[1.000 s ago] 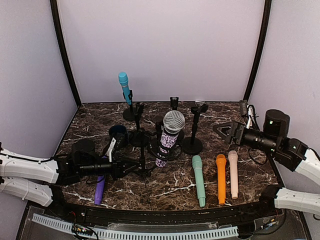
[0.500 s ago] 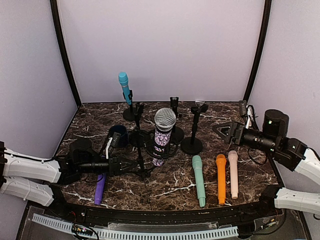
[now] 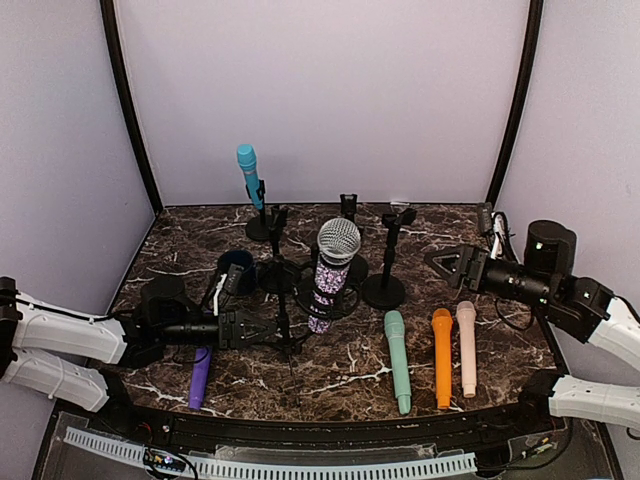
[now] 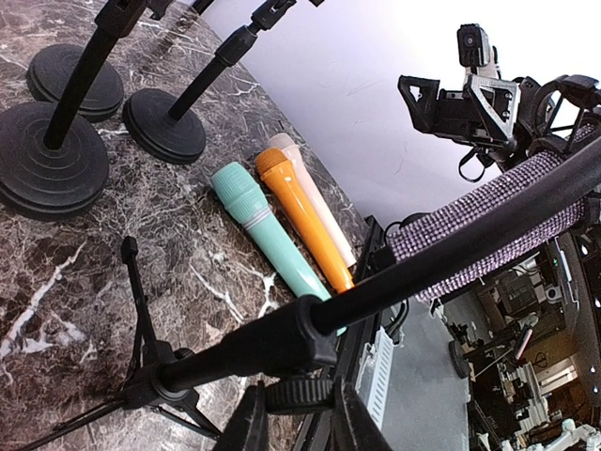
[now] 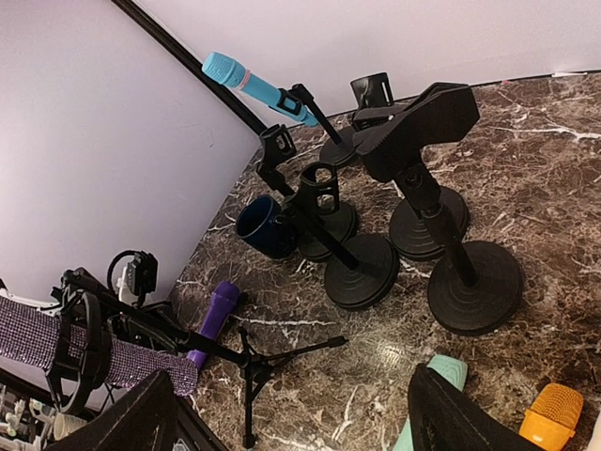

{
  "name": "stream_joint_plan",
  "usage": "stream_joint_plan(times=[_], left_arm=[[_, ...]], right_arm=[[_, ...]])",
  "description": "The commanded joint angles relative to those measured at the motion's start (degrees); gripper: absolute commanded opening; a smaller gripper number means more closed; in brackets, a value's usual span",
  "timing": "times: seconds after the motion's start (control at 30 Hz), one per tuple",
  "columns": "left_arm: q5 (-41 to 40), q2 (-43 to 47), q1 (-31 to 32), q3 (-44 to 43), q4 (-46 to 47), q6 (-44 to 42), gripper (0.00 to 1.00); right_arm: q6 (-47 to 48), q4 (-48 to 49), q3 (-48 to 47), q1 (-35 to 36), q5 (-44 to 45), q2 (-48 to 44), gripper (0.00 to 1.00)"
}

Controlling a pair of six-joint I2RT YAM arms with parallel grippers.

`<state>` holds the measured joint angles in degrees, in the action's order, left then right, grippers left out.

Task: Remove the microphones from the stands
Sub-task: Unscrew the knob on the microphone stand.

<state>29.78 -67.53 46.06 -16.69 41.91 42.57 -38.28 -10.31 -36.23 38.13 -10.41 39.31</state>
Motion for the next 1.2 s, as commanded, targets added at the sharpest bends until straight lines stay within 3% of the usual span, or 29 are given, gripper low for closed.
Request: stream_joint_plan(times=[0.0, 0.1, 0.37, 0.5, 0.83, 0.97, 1.17], left_arm=[[0.43, 0.05, -0.05, 2.09, -7.76, -0.07, 0.19], [-0.97, 2.15, -0.17, 1.45, -9.54, -2.22, 0.26], [-7.24, 10.19, -0.36, -0.77, -19.51, -8.46, 0.56], [-11.75, 15.82, -0.44, -1.67, -27.08, -12.09, 0.63], [-19.10, 26.89, -0.37, -6.48, -38.45, -28.15, 0.66], [-17.69, 24.92, 0.38, -7.13, -34.63, -32.58, 0.64], [-28.12, 18.35, 11.80, -9.57, -33.15, -44.53, 0.61]], right_arm=[[-0.34, 2.22, 0.72, 0.45, 0.35, -0.69, 0.86], [-0.13, 2.05, 0.72, 0.45, 0.56, -1.06, 0.86], [0.08, 1.85, 0.72, 0.45, 0.39, -0.92, 0.86], [0.14, 2.15, 0.72, 0.41, 0.26, -0.90, 0.86], [0.54, 3.29, 0.71, 0.41, -0.30, -0.37, 0.86], [0.38, 4.04, 1.28, 0.45, -0.48, -0.69, 0.86], [0.56, 2.18, 1.29, 0.45, -0.20, -2.33, 0.86]])
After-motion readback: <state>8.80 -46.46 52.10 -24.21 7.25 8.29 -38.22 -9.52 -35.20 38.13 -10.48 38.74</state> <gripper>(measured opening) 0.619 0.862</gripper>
